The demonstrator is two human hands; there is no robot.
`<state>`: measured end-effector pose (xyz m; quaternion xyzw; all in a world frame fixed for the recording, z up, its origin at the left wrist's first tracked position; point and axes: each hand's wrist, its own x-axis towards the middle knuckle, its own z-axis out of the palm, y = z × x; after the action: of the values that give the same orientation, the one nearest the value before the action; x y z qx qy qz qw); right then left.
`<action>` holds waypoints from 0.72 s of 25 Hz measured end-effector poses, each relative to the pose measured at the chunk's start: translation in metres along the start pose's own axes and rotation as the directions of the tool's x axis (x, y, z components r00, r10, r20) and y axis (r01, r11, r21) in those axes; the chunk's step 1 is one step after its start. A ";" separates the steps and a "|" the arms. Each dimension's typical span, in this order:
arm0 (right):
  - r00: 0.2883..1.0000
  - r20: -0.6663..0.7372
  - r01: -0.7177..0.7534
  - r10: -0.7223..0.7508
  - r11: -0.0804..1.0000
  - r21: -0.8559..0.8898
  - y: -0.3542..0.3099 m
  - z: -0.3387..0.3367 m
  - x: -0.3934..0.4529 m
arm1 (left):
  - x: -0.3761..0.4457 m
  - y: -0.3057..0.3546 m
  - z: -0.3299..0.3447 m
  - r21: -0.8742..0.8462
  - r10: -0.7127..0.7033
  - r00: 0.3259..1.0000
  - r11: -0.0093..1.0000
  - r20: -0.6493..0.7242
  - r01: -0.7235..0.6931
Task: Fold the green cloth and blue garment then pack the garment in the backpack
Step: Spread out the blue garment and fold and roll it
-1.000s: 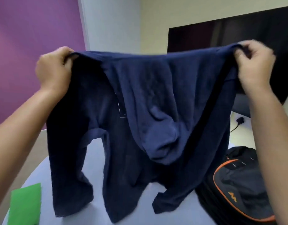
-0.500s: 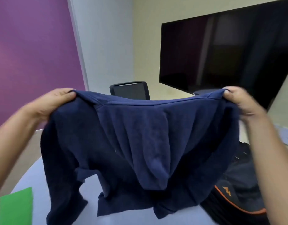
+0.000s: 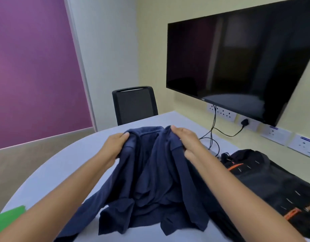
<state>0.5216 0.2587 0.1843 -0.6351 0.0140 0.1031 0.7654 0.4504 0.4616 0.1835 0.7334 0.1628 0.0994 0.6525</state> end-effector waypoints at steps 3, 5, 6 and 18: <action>0.997 0.073 -0.035 0.036 0.999 -0.005 0.028 0.030 -0.022 | -0.021 -0.012 0.026 -0.016 -0.034 0.997 0.999 0.076 0.035; 0.997 0.070 -0.016 0.021 0.997 -0.070 0.040 0.045 -0.035 | -0.030 -0.014 0.035 -0.048 -0.024 0.995 0.998 0.098 0.028; 0.996 0.084 -0.018 0.024 0.997 -0.075 0.044 0.051 -0.042 | -0.035 -0.015 0.038 -0.057 -0.004 0.994 0.998 0.108 0.010; 0.820 0.360 0.570 -0.445 0.694 -0.441 0.056 0.021 -0.066 | -0.061 -0.033 0.024 0.336 0.314 0.934 0.873 0.171 -0.355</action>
<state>0.4451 0.2796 0.1438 -0.7833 -0.2788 -0.0426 0.5540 0.3987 0.4206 0.1517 0.8621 0.0124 0.1382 0.4874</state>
